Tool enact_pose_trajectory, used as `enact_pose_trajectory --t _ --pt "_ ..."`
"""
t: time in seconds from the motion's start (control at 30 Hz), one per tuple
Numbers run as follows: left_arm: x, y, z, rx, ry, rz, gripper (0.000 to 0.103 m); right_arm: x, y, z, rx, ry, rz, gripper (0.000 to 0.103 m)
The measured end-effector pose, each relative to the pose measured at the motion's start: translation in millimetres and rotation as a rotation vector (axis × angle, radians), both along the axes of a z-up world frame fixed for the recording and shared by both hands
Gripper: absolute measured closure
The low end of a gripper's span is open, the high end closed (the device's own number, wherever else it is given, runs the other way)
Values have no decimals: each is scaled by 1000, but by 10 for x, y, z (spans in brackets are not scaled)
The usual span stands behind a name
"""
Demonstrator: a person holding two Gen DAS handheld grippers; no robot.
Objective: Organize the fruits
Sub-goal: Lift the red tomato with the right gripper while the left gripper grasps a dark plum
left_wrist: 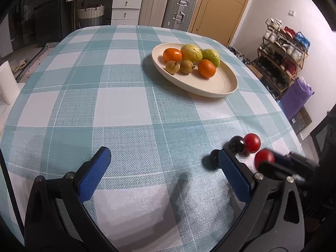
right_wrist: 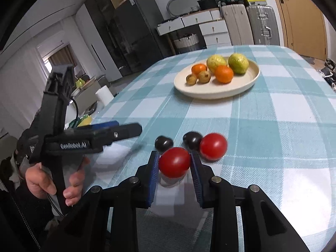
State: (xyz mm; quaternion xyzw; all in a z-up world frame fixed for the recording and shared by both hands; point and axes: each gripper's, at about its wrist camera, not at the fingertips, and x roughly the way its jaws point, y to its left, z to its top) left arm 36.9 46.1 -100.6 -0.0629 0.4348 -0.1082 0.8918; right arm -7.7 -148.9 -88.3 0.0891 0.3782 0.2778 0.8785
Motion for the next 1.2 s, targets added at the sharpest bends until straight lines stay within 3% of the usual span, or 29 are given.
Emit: enact_pose_trajectory --t 0.53,0.77,1.07,1.2 --pt "51 -407 -67 31 55 -86 1 -24 -286 268 -17 -111 -33 73" --pt "93 -472 -75 68 52 -61 6 -15 -405 265 -15 -116 -58 73" --pt "80 -567 -88 52 70 -133 44 -7 -456 260 -7 -113 -66 73" --pt "82 -577 -72 50 68 -138 53 37 -436 227 -5 -79 -42 73"
